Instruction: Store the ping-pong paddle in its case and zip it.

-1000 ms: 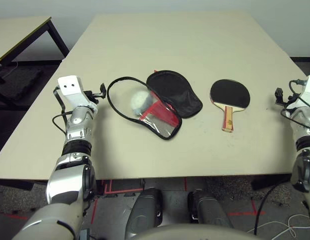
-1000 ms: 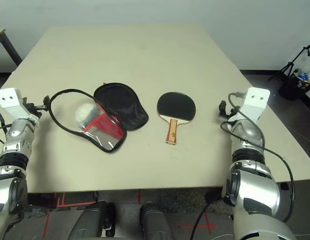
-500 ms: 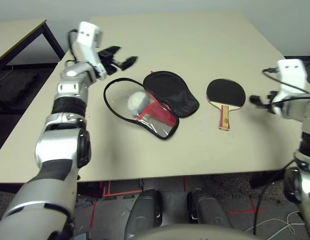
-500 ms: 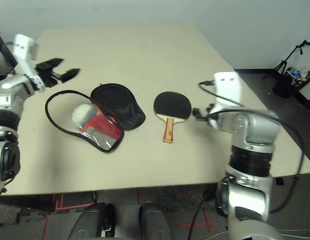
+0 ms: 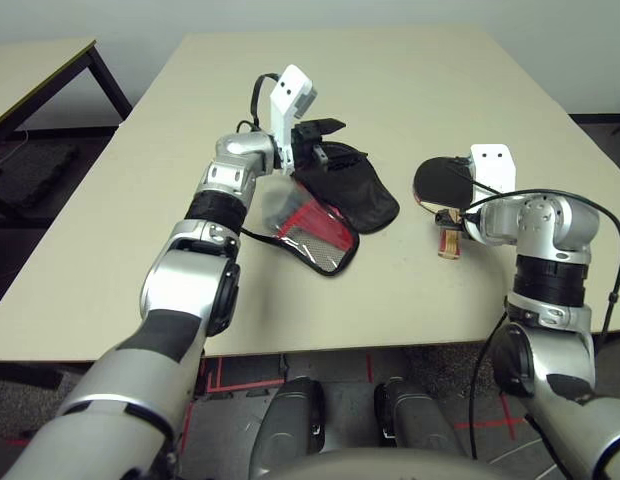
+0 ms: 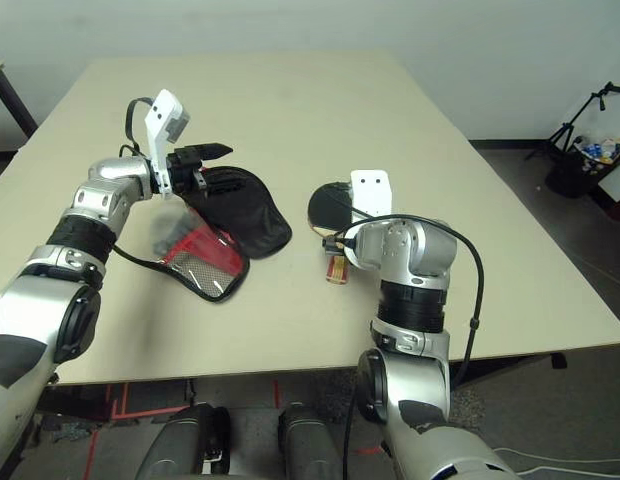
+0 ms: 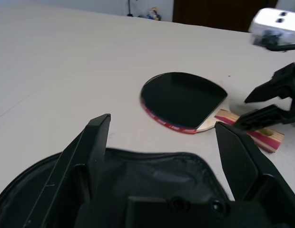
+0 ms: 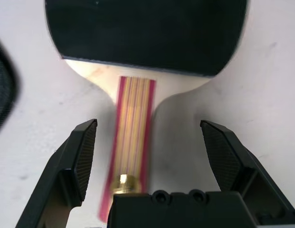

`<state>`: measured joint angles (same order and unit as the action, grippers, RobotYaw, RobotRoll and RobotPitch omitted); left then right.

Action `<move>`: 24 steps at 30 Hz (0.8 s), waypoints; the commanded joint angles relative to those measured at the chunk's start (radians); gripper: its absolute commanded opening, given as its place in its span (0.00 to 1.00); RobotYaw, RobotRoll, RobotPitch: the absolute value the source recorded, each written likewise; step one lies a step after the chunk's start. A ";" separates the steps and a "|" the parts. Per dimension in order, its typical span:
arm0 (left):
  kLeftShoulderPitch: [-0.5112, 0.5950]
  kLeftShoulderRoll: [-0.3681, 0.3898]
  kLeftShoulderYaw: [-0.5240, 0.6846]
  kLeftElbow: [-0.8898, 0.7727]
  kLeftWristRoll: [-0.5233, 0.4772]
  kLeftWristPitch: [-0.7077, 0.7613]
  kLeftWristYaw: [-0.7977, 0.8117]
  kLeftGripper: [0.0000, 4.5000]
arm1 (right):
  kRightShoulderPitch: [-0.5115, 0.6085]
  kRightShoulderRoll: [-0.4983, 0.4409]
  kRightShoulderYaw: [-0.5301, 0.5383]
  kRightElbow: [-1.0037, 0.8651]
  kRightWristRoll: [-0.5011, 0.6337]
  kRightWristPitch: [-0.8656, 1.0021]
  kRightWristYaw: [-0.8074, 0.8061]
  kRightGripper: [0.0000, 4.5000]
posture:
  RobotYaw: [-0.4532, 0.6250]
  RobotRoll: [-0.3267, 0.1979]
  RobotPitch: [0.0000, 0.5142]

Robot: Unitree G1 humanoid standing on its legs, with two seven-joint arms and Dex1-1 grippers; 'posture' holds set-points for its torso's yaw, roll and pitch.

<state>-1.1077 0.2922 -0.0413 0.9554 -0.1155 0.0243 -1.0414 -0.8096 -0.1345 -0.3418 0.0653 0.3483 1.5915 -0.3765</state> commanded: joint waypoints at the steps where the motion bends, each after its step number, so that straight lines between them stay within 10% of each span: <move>1: 0.025 0.005 -0.005 -0.024 0.010 -0.001 0.001 1.00 | -0.012 0.031 -0.016 0.042 -0.017 0.023 -0.014 0.99 | 0.47 0.62 0.14; 8: 0.032 0.021 0.004 -0.039 0.005 0.007 0.015 1.00 | -0.016 0.043 0.017 0.069 -0.045 0.023 -0.006 0.92 | 0.48 0.62 0.14; 18: 0.038 0.022 0.002 -0.043 0.003 0.012 0.022 1.00 | -0.011 0.026 0.011 0.072 -0.130 0.023 0.024 0.26 | 0.47 0.62 0.15; 24: 0.038 0.023 0.004 -0.055 0.003 0.048 0.047 1.00 | -0.054 -0.034 0.069 0.055 -0.143 0.019 0.109 0.25 | 0.46 0.62 0.15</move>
<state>-1.0809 0.3127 -0.0406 0.9136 -0.1181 0.0502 -1.0042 -0.8245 -0.1460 -0.3062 0.1311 0.2158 1.5924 -0.2963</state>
